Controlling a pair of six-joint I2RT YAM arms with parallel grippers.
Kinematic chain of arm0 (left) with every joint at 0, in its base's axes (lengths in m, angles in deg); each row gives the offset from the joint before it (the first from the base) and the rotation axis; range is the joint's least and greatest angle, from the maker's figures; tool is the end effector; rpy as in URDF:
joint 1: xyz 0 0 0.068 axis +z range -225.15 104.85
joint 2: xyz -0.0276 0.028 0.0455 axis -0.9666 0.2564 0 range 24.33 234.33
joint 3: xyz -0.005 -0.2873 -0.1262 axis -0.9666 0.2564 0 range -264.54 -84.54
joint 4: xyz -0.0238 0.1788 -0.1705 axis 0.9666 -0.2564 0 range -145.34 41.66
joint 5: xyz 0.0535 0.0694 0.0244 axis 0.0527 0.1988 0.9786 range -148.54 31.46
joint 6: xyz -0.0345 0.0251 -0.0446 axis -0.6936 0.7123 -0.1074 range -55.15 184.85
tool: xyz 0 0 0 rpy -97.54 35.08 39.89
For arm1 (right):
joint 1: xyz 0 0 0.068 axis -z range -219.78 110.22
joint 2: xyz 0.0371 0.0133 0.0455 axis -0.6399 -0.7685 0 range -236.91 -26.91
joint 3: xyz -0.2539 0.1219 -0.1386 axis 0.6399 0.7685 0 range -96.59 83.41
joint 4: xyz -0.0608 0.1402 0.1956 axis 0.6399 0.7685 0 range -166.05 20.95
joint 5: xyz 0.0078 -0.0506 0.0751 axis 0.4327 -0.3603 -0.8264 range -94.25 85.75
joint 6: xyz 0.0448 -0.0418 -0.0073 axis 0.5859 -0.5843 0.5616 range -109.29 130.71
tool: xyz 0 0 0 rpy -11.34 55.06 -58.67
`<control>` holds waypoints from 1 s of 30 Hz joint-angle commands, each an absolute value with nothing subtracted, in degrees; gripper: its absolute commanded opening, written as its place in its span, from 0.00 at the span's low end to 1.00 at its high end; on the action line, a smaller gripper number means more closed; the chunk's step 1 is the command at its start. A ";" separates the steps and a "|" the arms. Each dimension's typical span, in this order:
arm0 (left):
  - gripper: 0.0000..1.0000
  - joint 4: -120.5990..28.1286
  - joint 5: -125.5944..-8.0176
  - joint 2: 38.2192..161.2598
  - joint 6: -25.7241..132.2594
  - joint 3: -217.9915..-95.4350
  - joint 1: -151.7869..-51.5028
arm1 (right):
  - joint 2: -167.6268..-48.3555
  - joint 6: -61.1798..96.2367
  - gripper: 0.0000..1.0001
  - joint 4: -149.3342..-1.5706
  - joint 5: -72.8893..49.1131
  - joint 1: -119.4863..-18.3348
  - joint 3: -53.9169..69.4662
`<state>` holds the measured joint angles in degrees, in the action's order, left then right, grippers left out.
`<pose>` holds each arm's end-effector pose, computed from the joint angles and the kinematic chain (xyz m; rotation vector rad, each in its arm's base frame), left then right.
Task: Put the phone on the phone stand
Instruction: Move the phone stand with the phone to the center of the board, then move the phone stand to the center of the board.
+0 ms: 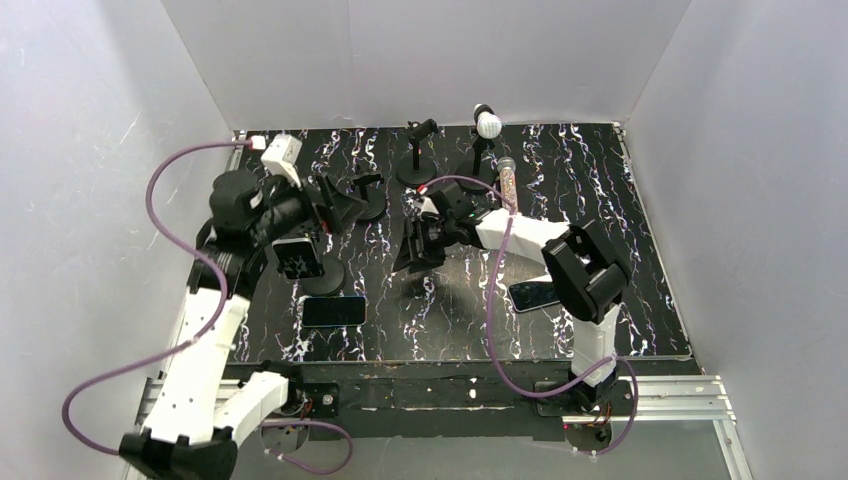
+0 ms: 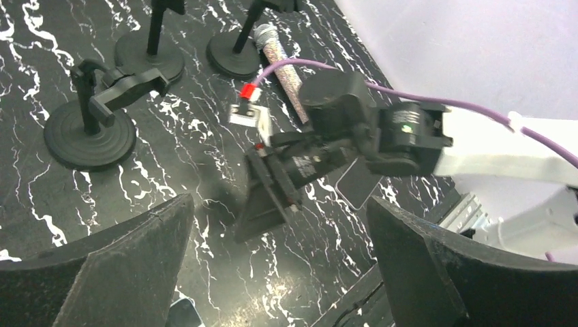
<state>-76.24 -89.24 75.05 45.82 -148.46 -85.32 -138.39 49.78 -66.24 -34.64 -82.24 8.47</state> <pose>0.1410 -0.0495 0.4326 0.2454 1.8573 -0.8433 0.3028 0.3092 0.2267 -0.3636 2.6190 1.2281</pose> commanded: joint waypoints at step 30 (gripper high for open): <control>0.82 -97.79 -73.46 120.10 50.74 -182.21 -84.29 | -123.59 38.75 0.67 -62.17 -32.10 -72.22 18.50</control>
<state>-94.01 -72.72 118.59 47.07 -178.12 -84.66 -125.85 40.23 -62.35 -32.21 -72.65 18.46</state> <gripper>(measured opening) 0.869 0.669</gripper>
